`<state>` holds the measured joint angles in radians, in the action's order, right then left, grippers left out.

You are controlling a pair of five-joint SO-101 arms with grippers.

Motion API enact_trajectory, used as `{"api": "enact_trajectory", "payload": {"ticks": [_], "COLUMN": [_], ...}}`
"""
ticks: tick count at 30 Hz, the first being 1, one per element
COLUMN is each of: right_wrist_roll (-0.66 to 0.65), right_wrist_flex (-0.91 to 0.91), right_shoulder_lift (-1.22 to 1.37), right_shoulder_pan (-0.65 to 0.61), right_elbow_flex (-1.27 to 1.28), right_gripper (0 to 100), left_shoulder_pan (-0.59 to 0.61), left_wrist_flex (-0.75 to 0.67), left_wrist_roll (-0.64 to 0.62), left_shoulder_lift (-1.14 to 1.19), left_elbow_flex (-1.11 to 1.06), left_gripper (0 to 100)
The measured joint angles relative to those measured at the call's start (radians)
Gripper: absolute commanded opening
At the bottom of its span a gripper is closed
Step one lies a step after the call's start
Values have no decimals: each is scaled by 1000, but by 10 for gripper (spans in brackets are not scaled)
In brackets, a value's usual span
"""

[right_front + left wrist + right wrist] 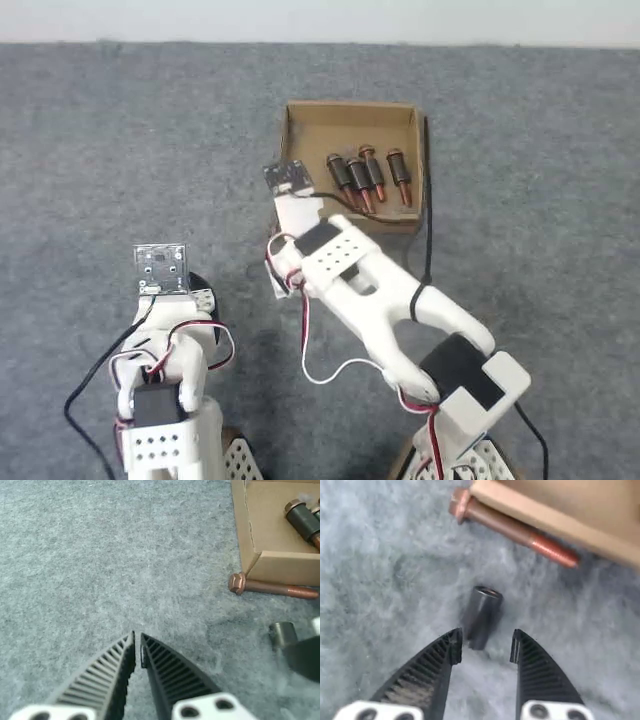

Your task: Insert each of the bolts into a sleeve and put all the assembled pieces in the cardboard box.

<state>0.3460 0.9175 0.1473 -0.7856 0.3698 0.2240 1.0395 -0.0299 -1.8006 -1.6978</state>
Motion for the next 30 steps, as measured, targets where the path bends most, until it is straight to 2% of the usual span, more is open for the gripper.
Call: {"api": "enact_trajectory", "payload": {"ticks": [8,17,22,24,30], "right_wrist_roll": [0,0,0,0,0], "right_wrist_flex": [-98,12,15,15,72], "right_shoulder_lift": [71,172,173,173,167], "right_shoulder_pan": [-6,-5,0,3,8], "right_elbow_flex": [23,-118,-123,-123,-124], "right_gripper": [137,134,0,22,7], "left_shoulder_pan": [0,0,0,0,0], "left_wrist_flex": [0,0,0,0,0], "left_wrist_roll": [0,0,0,0,0], "left_shoulder_lift": [0,0,0,0,0], "left_elbow_flex": [0,0,0,0,0], "left_gripper": [12,12,12,12,12]}}
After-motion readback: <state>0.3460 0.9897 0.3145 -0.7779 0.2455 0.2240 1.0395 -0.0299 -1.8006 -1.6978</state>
